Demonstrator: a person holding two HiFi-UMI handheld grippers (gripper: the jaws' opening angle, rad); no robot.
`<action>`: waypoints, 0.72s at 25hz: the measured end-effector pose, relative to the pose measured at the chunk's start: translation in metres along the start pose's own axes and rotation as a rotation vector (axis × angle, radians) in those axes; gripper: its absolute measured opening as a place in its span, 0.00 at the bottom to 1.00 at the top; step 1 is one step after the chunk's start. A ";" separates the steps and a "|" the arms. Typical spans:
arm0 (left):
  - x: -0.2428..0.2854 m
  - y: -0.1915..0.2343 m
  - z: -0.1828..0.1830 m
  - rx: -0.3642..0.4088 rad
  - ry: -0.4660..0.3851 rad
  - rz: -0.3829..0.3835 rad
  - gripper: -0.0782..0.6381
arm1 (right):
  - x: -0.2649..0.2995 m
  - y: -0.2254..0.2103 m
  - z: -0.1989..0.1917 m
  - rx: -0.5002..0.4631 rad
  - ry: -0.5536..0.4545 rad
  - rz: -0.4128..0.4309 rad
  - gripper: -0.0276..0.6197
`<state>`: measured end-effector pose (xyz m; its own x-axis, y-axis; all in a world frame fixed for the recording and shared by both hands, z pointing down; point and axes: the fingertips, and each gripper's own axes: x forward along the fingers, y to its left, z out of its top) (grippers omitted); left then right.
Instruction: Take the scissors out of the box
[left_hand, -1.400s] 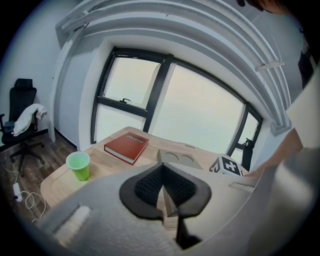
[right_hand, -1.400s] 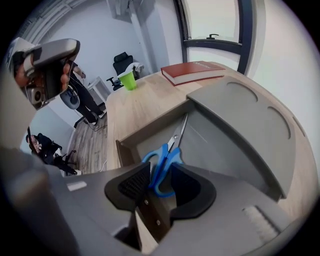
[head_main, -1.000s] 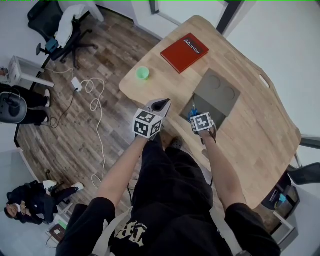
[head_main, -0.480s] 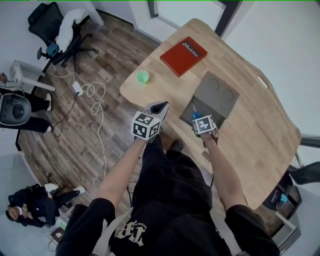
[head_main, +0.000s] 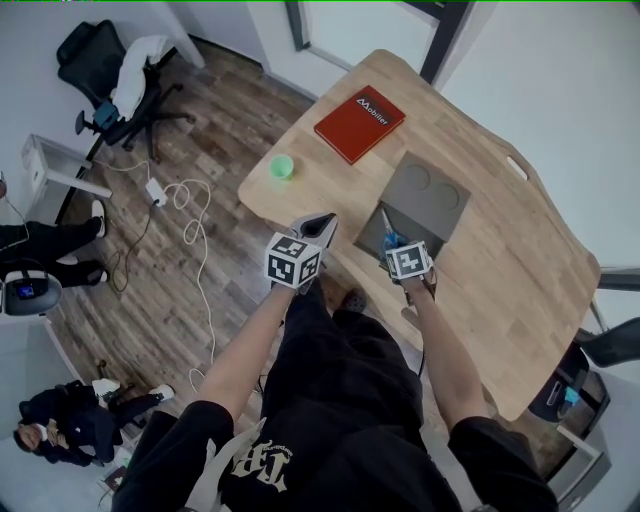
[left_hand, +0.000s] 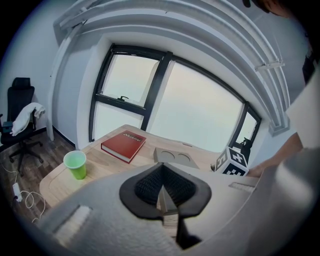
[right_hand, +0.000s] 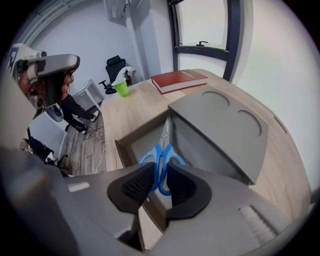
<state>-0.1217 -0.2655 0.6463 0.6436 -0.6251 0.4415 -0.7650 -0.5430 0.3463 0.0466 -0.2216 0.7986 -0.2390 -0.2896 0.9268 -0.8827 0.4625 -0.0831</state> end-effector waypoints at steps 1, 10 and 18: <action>-0.001 -0.002 0.001 0.002 -0.002 -0.001 0.11 | -0.002 0.000 -0.001 0.002 -0.004 0.001 0.17; -0.002 -0.012 0.013 0.017 -0.022 -0.003 0.11 | -0.031 0.008 0.014 -0.008 -0.100 0.022 0.17; -0.010 -0.015 0.033 0.036 -0.056 -0.002 0.11 | -0.064 0.016 0.068 -0.026 -0.258 0.052 0.17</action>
<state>-0.1157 -0.2702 0.6095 0.6462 -0.6540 0.3932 -0.7630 -0.5634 0.3169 0.0204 -0.2524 0.7134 -0.3817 -0.4673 0.7975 -0.8568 0.5024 -0.1157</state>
